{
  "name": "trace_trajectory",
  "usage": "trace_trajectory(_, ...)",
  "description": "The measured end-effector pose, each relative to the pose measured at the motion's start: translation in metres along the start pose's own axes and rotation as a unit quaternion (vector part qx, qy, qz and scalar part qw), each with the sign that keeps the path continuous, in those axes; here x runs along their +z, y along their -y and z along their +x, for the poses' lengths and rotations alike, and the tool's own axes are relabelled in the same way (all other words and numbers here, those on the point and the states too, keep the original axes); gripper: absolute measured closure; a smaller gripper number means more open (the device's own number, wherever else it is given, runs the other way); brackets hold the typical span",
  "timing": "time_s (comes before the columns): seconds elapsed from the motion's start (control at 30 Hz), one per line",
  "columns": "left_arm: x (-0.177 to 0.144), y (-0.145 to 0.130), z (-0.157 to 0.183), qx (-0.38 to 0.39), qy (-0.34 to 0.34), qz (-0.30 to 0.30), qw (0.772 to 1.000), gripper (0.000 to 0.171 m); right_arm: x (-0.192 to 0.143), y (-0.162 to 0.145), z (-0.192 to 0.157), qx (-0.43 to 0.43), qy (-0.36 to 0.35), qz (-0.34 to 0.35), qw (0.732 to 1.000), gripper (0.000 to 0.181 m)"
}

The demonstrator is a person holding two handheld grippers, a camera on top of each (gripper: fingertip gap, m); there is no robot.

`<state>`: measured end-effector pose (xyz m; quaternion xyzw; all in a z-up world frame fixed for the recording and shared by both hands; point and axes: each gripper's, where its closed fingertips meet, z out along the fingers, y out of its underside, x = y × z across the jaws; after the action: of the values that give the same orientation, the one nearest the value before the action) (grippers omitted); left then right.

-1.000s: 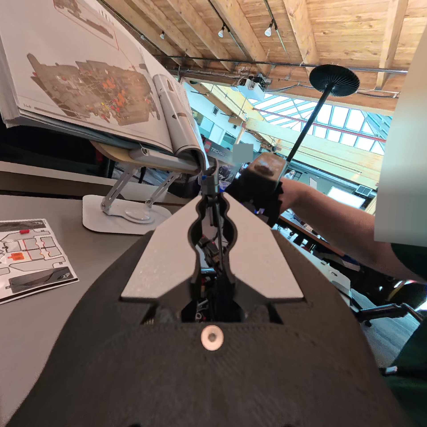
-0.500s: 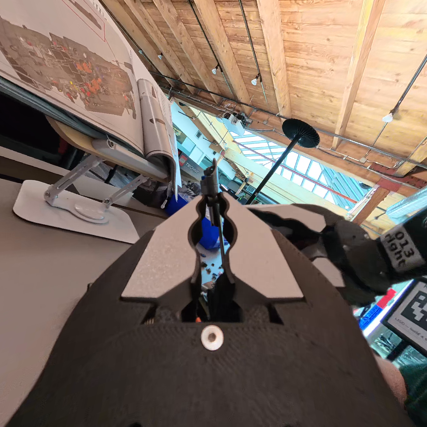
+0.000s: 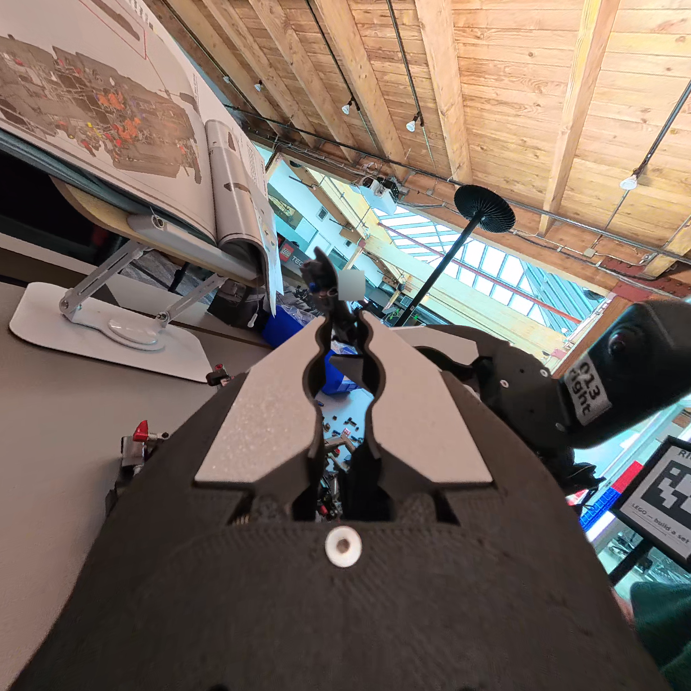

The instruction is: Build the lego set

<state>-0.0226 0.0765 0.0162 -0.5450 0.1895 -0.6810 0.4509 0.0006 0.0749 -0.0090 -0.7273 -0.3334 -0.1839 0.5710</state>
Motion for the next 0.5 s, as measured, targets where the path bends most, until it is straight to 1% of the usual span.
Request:
trace_trajectory(0.07, -0.003, -0.001, -0.001, 0.007, 0.002, -0.007, 1.0, 0.16, 0.001, 0.0, -0.003, 0.015, 0.015, 0.005, 1.0, 0.171)
trace_trajectory(0.1, -0.005, 0.0, 0.0, 0.011, -0.001, -0.007, 1.0, 0.16, 0.001, 0.001, -0.006, 0.035, 0.031, 0.012, 0.999, 0.171)
trace_trajectory(0.13, -0.008, 0.002, 0.003, 0.015, -0.008, -0.005, 1.0, 0.158, 0.001, 0.003, -0.008, 0.065, 0.053, 0.022, 0.996, 0.174)
trace_trajectory(0.17, -0.012, 0.005, 0.003, 0.021, -0.009, 0.001, 1.0, 0.158, 0.0, 0.003, -0.008, 0.099, 0.072, 0.031, 0.992, 0.181)
trace_trajectory(0.2, -0.016, 0.007, 0.003, 0.029, -0.009, 0.007, 1.0, 0.155, -0.001, 0.005, -0.009, 0.136, 0.097, 0.049, 0.985, 0.181)
trace_trajectory(0.23, -0.02, 0.009, 0.003, 0.038, -0.011, 0.011, 0.999, 0.165, -0.003, 0.009, -0.01, 0.181, 0.13, 0.068, 0.972, 0.181)
trace_trajectory(0.27, -0.023, 0.009, 0.001, 0.049, -0.005, 0.006, 0.999, 0.165, -0.005, 0.012, -0.01, 0.221, 0.158, 0.083, 0.959, 0.181)
trace_trajectory(0.3, -0.025, 0.01, -0.001, 0.053, 0.0, 0.002, 0.999, 0.162, -0.006, 0.013, -0.011, 0.252, 0.181, 0.095, 0.946, 0.181)
trace_trajectory(0.37, -0.031, 0.019, -0.005, 0.052, 0.0, 0.022, 0.998, 0.155, -0.009, 0.016, -0.01, 0.31, 0.219, 0.119, 0.917, 0.181)
trace_trajectory(0.43, -0.028, 0.015, -0.001, 0.039, -0.019, 0.0, 0.999, 0.146, -0.012, 0.022, -0.012, 0.357, 0.257, 0.146, 0.886, 0.181)
trace_trajectory(0.5, -0.023, 0.011, 0.005, 0.024, -0.041, -0.013, 0.999, 0.141, -0.015, 0.027, -0.019, 0.373, 0.286, 0.161, 0.868, 0.181)
